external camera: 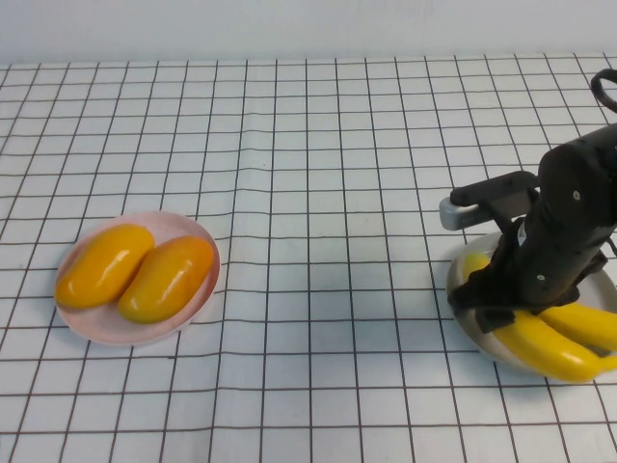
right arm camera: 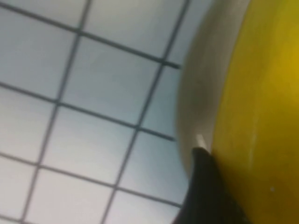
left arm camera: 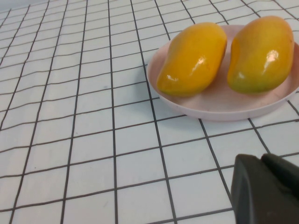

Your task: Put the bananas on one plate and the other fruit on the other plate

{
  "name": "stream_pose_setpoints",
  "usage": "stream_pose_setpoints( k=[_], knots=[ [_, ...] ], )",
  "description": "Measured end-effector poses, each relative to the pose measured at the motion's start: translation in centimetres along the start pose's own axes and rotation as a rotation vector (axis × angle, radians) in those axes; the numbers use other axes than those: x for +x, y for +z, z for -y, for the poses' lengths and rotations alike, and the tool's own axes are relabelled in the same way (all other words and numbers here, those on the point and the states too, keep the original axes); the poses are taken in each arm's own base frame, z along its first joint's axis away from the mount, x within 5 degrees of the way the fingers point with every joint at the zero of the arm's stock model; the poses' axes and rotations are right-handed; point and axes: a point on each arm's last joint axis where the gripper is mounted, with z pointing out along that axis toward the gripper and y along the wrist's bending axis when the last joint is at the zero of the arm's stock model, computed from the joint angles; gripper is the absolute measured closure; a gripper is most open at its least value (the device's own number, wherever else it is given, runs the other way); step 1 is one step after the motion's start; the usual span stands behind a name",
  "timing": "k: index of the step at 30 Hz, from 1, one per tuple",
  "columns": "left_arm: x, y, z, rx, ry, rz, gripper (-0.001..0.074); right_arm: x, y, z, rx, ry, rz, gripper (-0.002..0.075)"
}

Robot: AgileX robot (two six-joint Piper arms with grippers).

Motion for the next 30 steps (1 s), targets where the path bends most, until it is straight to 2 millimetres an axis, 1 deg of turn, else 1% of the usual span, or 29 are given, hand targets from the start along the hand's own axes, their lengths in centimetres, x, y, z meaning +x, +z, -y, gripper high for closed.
stream_pose_setpoints(
  k=[5,13,16,18,20,22,23,25,27,28,30],
  knots=[
    [0.0,0.0,0.0,0.000,0.000,0.000,0.0737,0.0,0.0,0.8,0.092,0.027,-0.002,0.0361],
    [0.0,0.0,0.0,0.000,0.000,0.000,0.0737,0.1,0.0,0.9,0.095,0.036,-0.006,0.0358],
    [0.0,0.0,0.0,0.000,0.000,0.000,0.0737,0.0,-1.0,0.9,0.090,0.037,0.032,0.0386],
    [0.0,0.0,0.0,0.000,0.000,0.000,0.0737,-0.1,-2.7,0.9,0.076,0.039,0.111,0.0442],
    [0.0,0.0,0.0,0.000,0.000,0.000,0.0737,0.0,-5.0,0.9,0.055,0.044,0.215,0.0518],
    [0.0,0.0,0.0,0.000,0.000,0.000,0.0737,0.7,-7.9,1.0,0.032,0.046,0.347,0.0622],
    [0.0,0.0,0.0,0.000,0.000,0.000,0.0737,1.3,-8.9,1.1,0.022,0.046,0.399,0.0656],
    [0.0,0.0,0.0,0.000,0.000,0.000,0.0737,3.0,-11.5,1.3,-0.004,0.045,0.538,0.0705],
    [0.0,0.0,0.0,0.000,0.000,0.000,0.0737,5.2,-13.7,1.5,-0.033,0.047,0.671,0.0726],
    [0.0,0.0,0.0,0.000,0.000,0.000,0.0737,6.4,-14.4,1.6,-0.050,0.050,0.736,0.0731],
    [0.0,0.0,0.0,0.000,0.000,0.000,0.0737,8.6,-15.3,1.7,-0.086,0.058,0.840,0.0735]
  ],
)
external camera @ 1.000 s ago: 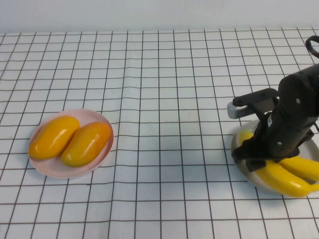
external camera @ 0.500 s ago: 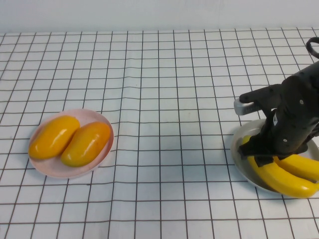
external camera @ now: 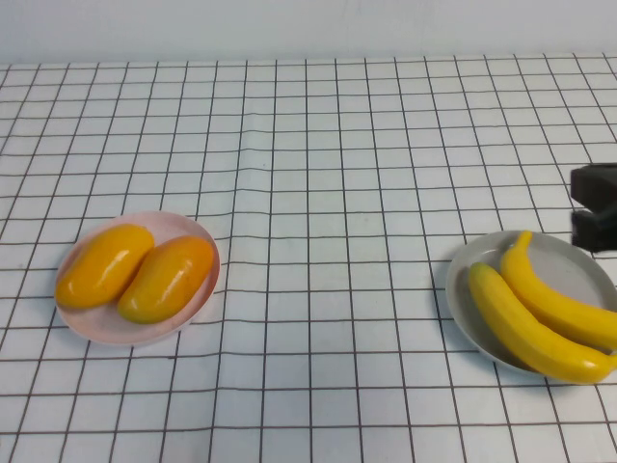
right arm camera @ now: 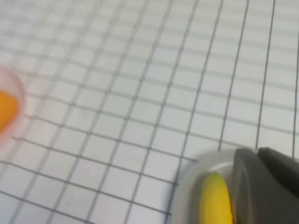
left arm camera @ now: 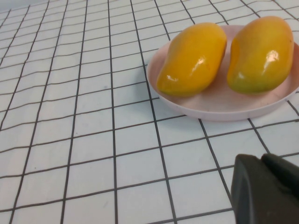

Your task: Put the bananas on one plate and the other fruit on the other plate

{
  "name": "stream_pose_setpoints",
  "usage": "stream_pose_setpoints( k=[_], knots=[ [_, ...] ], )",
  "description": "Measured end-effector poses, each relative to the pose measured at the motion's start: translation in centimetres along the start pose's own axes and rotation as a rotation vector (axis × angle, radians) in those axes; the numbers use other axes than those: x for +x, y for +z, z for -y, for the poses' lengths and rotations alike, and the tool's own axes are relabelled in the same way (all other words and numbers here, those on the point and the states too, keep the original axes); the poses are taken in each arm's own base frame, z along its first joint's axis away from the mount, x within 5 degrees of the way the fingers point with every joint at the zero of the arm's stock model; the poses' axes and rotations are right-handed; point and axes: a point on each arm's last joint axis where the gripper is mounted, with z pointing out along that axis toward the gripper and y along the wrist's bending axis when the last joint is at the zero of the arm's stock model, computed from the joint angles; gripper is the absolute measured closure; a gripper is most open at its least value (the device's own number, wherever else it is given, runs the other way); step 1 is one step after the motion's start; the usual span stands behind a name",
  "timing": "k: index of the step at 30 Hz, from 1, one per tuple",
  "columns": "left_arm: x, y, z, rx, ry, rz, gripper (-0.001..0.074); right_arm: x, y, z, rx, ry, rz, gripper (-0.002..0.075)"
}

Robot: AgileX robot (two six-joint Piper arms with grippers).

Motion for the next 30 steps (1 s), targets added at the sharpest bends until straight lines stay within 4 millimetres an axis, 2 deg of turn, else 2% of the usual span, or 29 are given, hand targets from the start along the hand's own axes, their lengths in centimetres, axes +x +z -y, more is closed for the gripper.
stream_pose_setpoints(
  k=[4,7,10,19,24,27,30],
  knots=[
    [0.0,0.0,0.0,0.000,0.000,0.000,0.0737,2.6,-3.4,0.4,-0.045,0.017,0.160,0.0739],
    [0.0,0.0,0.0,0.000,0.000,0.000,0.0737,4.8,-4.8,0.7,-0.057,0.020,0.211,0.0739],
    [0.0,0.0,0.0,0.000,0.000,0.000,0.0737,6.1,-5.6,0.9,-0.059,0.022,0.225,0.0740],
    [0.0,0.0,0.0,0.000,0.000,0.000,0.0737,8.2,-7.6,2.0,0.020,0.019,0.134,0.0741],
    [0.0,0.0,0.0,0.000,0.000,0.000,0.0737,9.2,-9.7,2.5,0.042,0.000,0.212,0.0741],
    [0.0,0.0,0.0,0.000,0.000,0.000,0.0737,11.0,-10.9,2.7,0.038,0.002,0.275,0.0741],
    [0.0,0.0,0.0,0.000,0.000,0.000,0.0737,13.4,-11.1,3.0,0.036,-0.002,0.317,0.0741]
  ],
)
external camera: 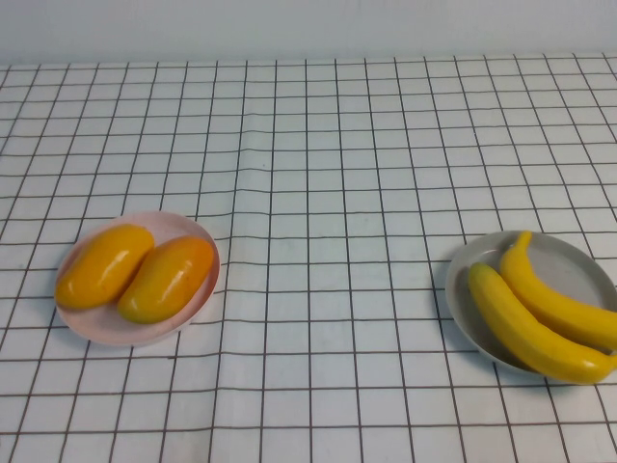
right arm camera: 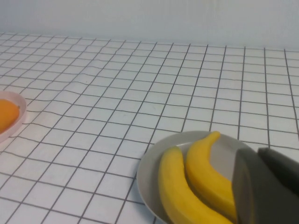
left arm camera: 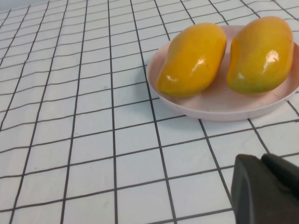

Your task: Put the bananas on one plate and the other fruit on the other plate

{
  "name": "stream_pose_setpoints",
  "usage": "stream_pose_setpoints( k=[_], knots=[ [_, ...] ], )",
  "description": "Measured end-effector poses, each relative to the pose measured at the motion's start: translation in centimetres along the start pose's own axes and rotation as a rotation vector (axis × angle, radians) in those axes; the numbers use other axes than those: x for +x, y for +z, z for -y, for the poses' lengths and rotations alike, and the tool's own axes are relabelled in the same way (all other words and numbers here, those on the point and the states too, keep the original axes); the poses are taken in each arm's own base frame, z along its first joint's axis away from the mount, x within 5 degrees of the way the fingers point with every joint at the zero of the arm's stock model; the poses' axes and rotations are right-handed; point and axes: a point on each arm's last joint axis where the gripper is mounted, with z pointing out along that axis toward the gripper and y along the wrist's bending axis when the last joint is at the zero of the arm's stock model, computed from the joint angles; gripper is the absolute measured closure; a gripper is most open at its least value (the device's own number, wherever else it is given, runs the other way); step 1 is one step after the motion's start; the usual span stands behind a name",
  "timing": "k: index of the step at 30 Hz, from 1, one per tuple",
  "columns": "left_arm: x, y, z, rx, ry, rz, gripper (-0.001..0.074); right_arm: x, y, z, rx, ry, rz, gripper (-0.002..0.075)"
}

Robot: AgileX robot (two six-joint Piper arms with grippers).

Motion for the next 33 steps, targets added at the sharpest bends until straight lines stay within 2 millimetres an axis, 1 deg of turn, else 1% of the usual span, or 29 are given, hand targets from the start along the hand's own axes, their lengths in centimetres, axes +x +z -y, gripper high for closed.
stream_pose_setpoints(
  k=[3,6,15,19,23,27,29,33],
  knots=[
    [0.0,0.0,0.0,0.000,0.000,0.000,0.0737,2.2,-0.4,0.2,-0.009,-0.003,0.056,0.0741],
    [0.0,0.0,0.0,0.000,0.000,0.000,0.0737,3.5,-0.4,0.4,-0.012,-0.010,0.083,0.0741],
    [0.0,0.0,0.0,0.000,0.000,0.000,0.0737,7.2,1.5,0.1,-0.056,0.026,0.060,0.0741],
    [0.0,0.0,0.0,0.000,0.000,0.000,0.0737,8.9,2.2,0.6,0.024,0.055,0.048,0.0741],
    [0.0,0.0,0.0,0.000,0.000,0.000,0.0737,8.7,2.2,1.4,0.171,0.041,0.106,0.0741],
    [0.0,0.0,0.0,0.000,0.000,0.000,0.0737,8.6,2.1,2.0,0.277,0.054,0.124,0.0741],
    [0.0,0.0,0.0,0.000,0.000,0.000,0.0737,8.8,2.0,2.2,0.323,0.066,0.113,0.0741],
    [0.0,0.0,0.0,0.000,0.000,0.000,0.0737,9.6,2.0,2.4,0.372,0.096,0.032,0.0741]
  ],
)
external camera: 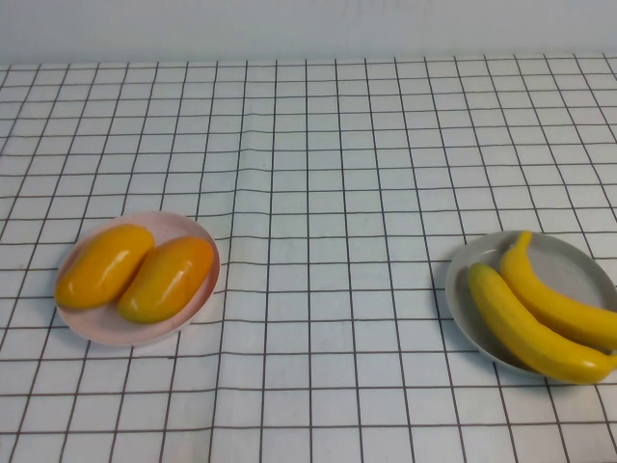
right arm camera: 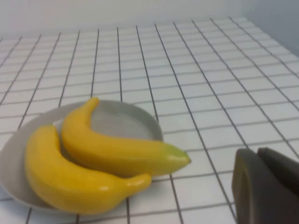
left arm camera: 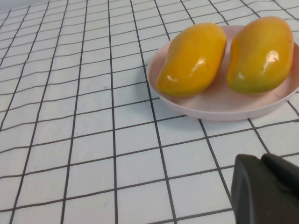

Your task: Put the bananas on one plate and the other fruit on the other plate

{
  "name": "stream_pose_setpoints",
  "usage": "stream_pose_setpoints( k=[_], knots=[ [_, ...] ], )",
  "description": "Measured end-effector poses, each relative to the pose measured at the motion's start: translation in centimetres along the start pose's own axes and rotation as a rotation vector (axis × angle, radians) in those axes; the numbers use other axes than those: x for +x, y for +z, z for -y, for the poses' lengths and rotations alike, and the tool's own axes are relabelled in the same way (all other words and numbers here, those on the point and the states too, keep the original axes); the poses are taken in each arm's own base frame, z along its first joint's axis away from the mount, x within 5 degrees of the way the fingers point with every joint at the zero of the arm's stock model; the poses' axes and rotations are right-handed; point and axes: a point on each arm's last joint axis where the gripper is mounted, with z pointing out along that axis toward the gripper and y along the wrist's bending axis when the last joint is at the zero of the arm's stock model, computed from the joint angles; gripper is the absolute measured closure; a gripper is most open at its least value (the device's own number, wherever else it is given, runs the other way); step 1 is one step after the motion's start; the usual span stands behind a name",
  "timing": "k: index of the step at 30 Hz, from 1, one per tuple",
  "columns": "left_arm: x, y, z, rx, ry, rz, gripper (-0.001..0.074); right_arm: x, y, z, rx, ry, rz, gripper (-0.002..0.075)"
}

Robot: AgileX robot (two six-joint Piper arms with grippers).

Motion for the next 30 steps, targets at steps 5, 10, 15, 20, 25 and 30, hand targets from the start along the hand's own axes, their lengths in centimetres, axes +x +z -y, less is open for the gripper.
stream_pose_setpoints(
  k=[5,10,15,20,25,30],
  knots=[
    [0.00,0.00,0.00,0.000,0.000,0.000,0.0737,0.52,-0.02,-0.12,-0.009,0.040,-0.058,0.0741],
    [0.00,0.00,0.00,0.000,0.000,0.000,0.0737,0.62,-0.02,-0.35,-0.033,0.113,-0.063,0.0741],
    [0.00,0.00,0.00,0.000,0.000,0.000,0.0737,0.63,-0.02,-0.40,-0.038,0.128,-0.065,0.0741],
    [0.00,0.00,0.00,0.000,0.000,0.000,0.0737,0.63,-0.02,-0.40,-0.039,0.129,-0.065,0.0741],
    [0.00,0.00,0.00,0.000,0.000,0.000,0.0737,0.63,-0.02,-0.41,-0.039,0.130,-0.065,0.0741],
    [0.00,0.00,0.00,0.000,0.000,0.000,0.0737,0.63,-0.02,-0.41,-0.040,0.132,-0.065,0.0741]
  ],
)
